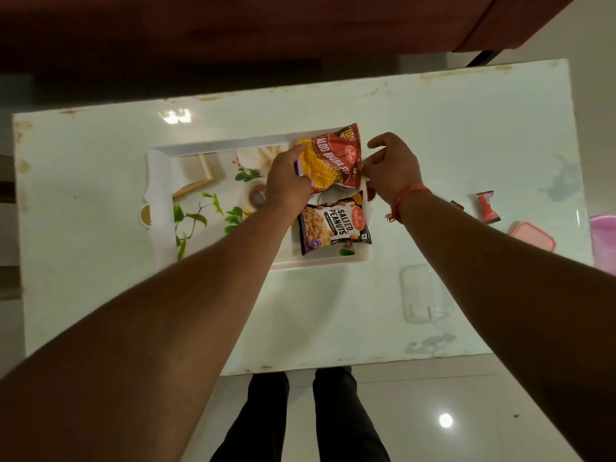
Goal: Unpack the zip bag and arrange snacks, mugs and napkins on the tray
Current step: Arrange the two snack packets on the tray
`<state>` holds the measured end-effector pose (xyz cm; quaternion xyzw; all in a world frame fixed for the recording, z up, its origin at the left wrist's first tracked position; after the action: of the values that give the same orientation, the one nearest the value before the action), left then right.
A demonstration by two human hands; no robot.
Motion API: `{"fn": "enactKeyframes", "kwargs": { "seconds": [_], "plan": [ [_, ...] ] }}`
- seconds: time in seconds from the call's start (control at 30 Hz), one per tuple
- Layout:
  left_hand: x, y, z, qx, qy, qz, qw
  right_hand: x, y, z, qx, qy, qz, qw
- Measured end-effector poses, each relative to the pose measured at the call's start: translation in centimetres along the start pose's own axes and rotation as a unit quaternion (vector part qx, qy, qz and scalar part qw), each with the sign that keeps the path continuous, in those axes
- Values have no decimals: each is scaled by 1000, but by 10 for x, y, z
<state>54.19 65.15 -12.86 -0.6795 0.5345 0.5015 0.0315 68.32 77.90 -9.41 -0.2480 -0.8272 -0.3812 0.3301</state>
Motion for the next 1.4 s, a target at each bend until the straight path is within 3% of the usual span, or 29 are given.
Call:
{"fn": "enactKeyframes", "kwargs": {
  "seconds": [0.37, 0.57, 0.63, 0.77, 0.87, 1.0, 1.17, 1.4],
  "plan": [
    [4, 6, 3, 29, -58, 60, 996, 10, -3, 10, 12, 9, -73, 997],
    [-10, 1, -12, -18, -101, 156, 982, 8, 2, 11, 26, 25, -112, 993],
    [-6, 5, -16, -60, -75, 140, 985, 5, 4, 2, 4, 35, -106, 994],
    [8, 19, -43, -176, 67, 49, 981, -8, 2, -36, -19, 54, -102, 993],
    [23, 10, -69, -132, 127, -4, 983, -21, -7, -68, -3, 55, -120, 991],
    [26, -16, -91, -23, 107, 5, 994, -30, -18, -83, -1, 17, -99, 995],
    [22, -25, -91, -9, 113, -6, 993, -30, -7, -85, -34, -23, -16, 999],
    [16, -17, -95, -18, 107, -14, 994, -36, -5, -87, -40, -18, -25, 999]
  ]
}}
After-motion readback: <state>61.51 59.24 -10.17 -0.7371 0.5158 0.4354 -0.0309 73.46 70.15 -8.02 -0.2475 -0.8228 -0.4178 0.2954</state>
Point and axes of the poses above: each hand's wrist, its own z-axis towards the middle knuckle, its own y-axis out of the back of the hand, x = y × z, the point moved 3 cm from there along z, towards the middle knuckle, and after that the axes turned 5 degrees about z, right-handed, at the moved point
